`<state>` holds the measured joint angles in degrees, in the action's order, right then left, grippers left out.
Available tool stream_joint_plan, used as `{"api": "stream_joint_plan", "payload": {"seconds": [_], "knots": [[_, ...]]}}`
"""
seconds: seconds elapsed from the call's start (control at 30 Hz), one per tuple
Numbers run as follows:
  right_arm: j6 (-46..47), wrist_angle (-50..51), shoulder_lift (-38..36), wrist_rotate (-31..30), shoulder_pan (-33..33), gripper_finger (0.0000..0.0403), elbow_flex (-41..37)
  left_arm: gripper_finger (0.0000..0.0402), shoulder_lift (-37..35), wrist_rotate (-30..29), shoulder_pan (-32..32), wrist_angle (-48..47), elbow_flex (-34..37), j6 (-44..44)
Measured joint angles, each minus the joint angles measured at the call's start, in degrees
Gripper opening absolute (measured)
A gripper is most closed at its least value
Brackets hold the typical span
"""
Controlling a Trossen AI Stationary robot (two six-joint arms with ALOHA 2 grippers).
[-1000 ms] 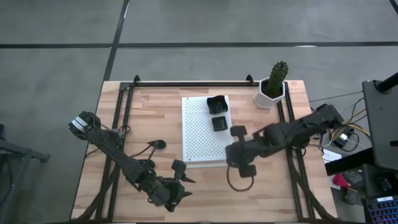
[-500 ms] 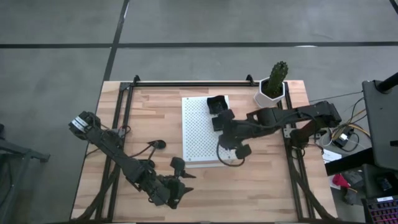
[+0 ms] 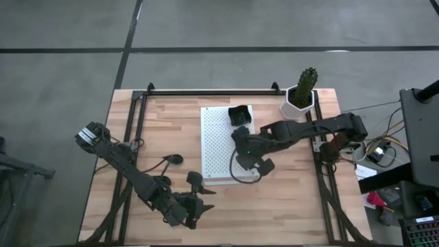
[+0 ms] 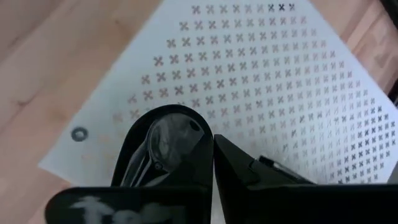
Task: Pick & Place Mini shaped plates
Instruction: Put the black drop-shaped plate on the shelf
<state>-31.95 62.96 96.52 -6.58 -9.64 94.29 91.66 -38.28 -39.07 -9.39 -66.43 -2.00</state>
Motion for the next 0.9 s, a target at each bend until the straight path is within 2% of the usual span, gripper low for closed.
{"api": "stream_joint_plan", "payload": {"seconds": [0.37, 0.9], "knots": [[-6.7, -1.2, 1.9, 12.8, 4.4, 0.0008, 3.0, 0.022, 0.0, -0.5, 0.0, 0.0, 0.0, -3.3], [-8.7, -3.5, 2.0, 12.8, 6.5, 0.0008, 1.5, 0.022, 0.0, -0.6, 0.0, -0.2, 0.0, -2.6]]}}
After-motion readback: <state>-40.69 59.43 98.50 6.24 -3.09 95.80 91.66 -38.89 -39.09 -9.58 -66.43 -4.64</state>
